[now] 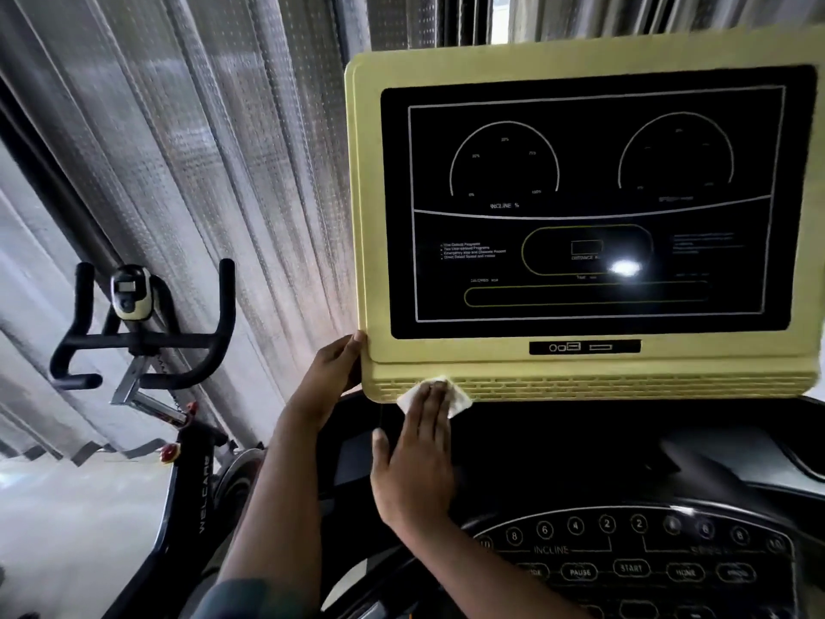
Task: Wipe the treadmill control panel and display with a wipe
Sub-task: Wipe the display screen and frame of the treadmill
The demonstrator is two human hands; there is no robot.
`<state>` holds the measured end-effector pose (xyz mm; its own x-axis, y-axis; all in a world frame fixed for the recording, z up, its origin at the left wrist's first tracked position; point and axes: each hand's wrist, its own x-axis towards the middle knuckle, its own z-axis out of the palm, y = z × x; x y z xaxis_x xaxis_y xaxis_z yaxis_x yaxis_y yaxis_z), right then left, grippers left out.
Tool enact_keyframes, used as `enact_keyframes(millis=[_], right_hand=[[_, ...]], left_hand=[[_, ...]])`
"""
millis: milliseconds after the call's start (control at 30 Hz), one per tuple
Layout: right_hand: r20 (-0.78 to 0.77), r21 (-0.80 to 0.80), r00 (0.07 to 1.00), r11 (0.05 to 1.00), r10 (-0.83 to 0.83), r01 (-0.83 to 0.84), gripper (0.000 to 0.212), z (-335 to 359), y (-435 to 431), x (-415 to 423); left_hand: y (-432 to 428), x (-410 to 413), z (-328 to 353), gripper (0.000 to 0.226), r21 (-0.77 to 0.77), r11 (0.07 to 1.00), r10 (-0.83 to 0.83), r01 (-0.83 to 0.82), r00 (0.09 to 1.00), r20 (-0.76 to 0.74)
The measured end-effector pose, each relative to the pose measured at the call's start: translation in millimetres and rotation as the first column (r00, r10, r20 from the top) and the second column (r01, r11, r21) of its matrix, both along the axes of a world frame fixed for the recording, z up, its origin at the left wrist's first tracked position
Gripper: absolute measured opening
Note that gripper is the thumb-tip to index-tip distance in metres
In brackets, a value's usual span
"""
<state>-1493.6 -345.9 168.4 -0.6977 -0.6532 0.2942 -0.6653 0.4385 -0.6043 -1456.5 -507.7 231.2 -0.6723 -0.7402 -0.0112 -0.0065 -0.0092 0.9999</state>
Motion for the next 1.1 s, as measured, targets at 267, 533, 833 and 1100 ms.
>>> enact_keyframes(millis=[267,533,833,1100], right_hand=[[-0.352,0.205,0.906,0.964,0.234,-0.169,0.091,-12,-6,-9],[-0.585,0.342,0.615,0.848,0.529,-0.405,0.07,49,-31,-74],[-0.61,0.736,0.212,0.645,0.764,-0.207,0.049,120,-76,-68],[-0.528,0.836,0.165,0.544,0.833,-0.075,0.05,146,-90,-66]], left_hand=[[2,4,1,0.036,0.022,1.0,-0.02,0.02,1.0,0.023],[34,19,-53,0.029,0.164,0.956,0.266,-0.245,0.956,-0.125],[58,7,-61,0.028,0.138,0.922,0.379,-0.362,0.917,-0.121],[66,5,-47,0.034,0.05,0.898,0.439,-0.436,0.895,-0.074]])
